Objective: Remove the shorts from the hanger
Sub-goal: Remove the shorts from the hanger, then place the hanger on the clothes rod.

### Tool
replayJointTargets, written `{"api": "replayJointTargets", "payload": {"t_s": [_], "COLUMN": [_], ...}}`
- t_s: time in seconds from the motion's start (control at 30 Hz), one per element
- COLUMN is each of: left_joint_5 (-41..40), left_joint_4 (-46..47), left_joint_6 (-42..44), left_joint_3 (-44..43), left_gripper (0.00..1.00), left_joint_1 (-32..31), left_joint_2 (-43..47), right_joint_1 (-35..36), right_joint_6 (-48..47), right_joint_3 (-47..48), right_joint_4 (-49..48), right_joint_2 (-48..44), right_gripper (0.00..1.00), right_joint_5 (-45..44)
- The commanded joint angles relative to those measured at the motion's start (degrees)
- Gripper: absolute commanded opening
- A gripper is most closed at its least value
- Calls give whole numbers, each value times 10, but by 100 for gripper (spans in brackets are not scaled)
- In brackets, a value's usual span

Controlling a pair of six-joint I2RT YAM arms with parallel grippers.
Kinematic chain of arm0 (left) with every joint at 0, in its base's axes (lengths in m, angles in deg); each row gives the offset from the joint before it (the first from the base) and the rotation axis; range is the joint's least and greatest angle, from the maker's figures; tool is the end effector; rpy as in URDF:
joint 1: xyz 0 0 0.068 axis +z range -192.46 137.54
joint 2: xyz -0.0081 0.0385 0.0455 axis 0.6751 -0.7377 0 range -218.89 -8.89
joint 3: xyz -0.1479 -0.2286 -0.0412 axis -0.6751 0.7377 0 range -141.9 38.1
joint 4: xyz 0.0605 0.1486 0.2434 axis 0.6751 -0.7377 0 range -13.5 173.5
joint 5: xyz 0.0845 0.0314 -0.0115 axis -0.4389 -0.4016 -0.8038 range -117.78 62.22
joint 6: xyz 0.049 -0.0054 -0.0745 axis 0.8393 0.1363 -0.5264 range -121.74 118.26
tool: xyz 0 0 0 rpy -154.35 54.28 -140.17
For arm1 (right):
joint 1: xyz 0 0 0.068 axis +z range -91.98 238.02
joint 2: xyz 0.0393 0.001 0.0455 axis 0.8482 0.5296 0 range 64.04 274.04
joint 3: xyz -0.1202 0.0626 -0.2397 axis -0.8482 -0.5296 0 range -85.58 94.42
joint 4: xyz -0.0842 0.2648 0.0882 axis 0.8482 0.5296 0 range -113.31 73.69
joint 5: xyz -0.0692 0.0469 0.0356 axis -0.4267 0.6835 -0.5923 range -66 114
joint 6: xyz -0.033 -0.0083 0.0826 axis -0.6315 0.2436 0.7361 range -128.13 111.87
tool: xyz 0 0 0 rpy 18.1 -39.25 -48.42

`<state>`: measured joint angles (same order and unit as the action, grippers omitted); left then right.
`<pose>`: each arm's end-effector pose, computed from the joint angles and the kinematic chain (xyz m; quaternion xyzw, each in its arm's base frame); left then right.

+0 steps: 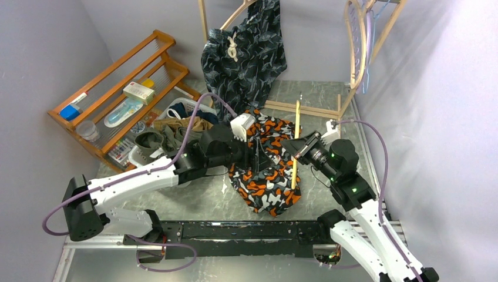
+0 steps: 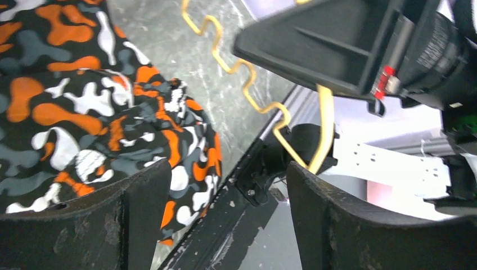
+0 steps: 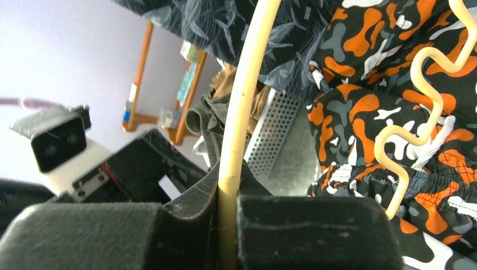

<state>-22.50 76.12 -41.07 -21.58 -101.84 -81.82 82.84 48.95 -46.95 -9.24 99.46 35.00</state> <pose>0.1814 -0.3207 0.3093 0.1687 0.8043 -0.4560 0.3416 0.1980 0.1083 0.3149 0.1545 0.7540 0.4714 0.4305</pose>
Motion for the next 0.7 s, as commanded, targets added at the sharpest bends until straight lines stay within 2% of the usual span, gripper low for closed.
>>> {"api": "replayJointTargets", "payload": {"t_s": [0.0, 0.2, 0.4, 0.53, 0.67], "left_joint_5": [34, -32, -79, -90, -118], "left_joint_4": [74, 48, 31, -1, -21], "left_joint_6": [10, 53, 70, 77, 70], "left_joint_3": [-21, -93, -126, -149, -140], "left_gripper": [78, 78, 76, 68, 65], "left_joint_1": [-35, -99, -108, -113, -124], "left_joint_2": [-25, -85, -123, -150, -153], "right_joint_1": [1, 1, 1, 1, 1], "right_joint_6": [88, 92, 99, 111, 114], "right_joint_3": [-17, 25, 38, 34, 41], "right_joint_4": [-41, 5, 12, 1, -3], "right_joint_2": [-12, 41, 60, 62, 63], "right_gripper": [0, 0, 0, 0, 0], "right_joint_5": [-71, -100, -110, -106, -114]}}
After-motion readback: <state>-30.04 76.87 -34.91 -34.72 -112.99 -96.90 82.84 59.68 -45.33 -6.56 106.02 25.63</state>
